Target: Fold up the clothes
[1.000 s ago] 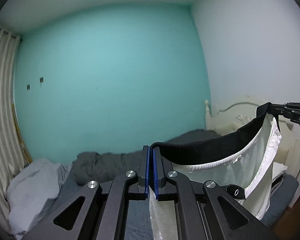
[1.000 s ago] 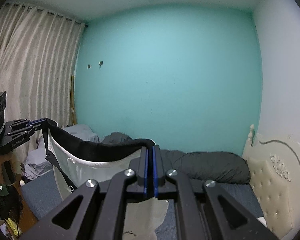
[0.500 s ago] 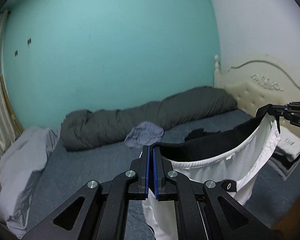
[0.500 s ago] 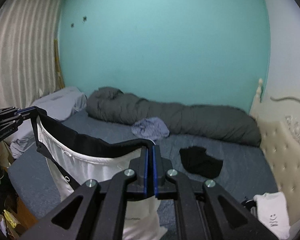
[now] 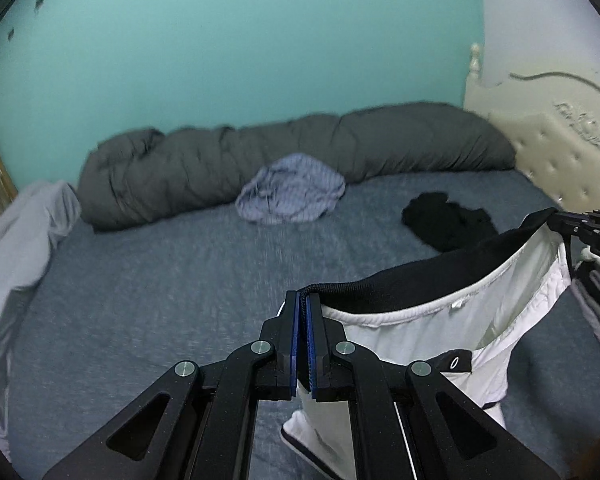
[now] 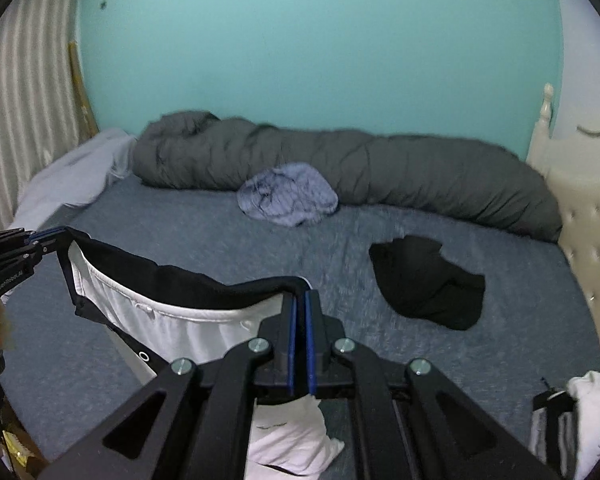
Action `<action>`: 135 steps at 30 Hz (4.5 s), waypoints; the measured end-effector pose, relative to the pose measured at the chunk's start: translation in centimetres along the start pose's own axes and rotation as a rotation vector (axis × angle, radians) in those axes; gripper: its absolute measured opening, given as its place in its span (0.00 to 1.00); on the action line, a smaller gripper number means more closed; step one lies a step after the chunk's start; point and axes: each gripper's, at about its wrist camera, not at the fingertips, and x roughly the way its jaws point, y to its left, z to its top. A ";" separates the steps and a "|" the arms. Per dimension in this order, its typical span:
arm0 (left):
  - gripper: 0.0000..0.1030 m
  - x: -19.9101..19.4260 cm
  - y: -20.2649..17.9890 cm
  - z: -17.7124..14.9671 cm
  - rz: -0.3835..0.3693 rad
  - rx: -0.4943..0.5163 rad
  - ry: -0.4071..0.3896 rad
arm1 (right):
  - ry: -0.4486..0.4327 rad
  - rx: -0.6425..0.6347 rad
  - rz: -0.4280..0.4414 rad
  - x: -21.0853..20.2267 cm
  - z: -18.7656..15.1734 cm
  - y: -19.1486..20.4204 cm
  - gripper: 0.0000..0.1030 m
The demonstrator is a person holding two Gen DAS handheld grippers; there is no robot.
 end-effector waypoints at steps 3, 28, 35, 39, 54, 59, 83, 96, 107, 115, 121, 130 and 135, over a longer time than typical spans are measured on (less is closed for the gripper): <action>0.03 4.7 0.5 -0.1 -0.011 -0.015 0.038 | 0.037 0.021 -0.012 4.7 -0.2 -1.3 0.04; 0.03 32.5 1.3 -3.6 -0.042 -0.082 0.297 | 0.300 0.070 -0.094 33.2 -5.2 -7.5 0.04; 0.05 33.4 1.5 -4.7 -0.059 -0.111 0.288 | 0.319 0.122 -0.052 35.2 -7.4 -8.5 0.06; 0.64 32.2 2.6 -4.5 -0.114 -0.182 0.261 | 0.294 0.189 0.033 34.4 -7.3 -9.5 0.19; 0.68 20.5 9.2 -13.4 -0.182 -0.364 0.230 | 0.144 0.431 0.177 22.7 -11.4 -14.3 0.64; 0.68 17.4 8.5 -18.5 -0.185 -0.344 0.270 | 0.214 0.420 0.235 19.3 -17.0 -13.4 0.64; 0.05 15.4 4.8 -23.5 -0.284 -0.439 0.279 | 0.362 -0.111 0.066 17.6 -25.2 0.0 0.14; 0.03 11.3 8.8 -20.7 -0.190 -0.440 0.181 | 0.183 0.228 0.061 12.9 -21.0 -11.5 0.05; 0.03 12.5 14.8 -18.4 -0.063 -0.454 0.219 | 0.182 0.585 0.041 12.3 -19.8 -22.9 0.05; 0.03 13.7 19.6 -19.6 0.048 -0.533 0.268 | 0.237 0.776 -0.028 12.8 -21.4 -28.2 0.05; 0.04 14.6 20.5 -20.7 0.010 -0.542 0.292 | 0.231 0.789 -0.120 12.4 -22.3 -29.8 0.25; 0.32 14.6 20.0 -21.3 -0.017 -0.548 0.308 | 0.241 0.534 -0.052 13.4 -20.5 -26.1 0.58; 0.38 14.6 20.5 -21.5 0.000 -0.552 0.308 | 0.249 0.557 -0.046 15.4 -21.2 -26.0 0.62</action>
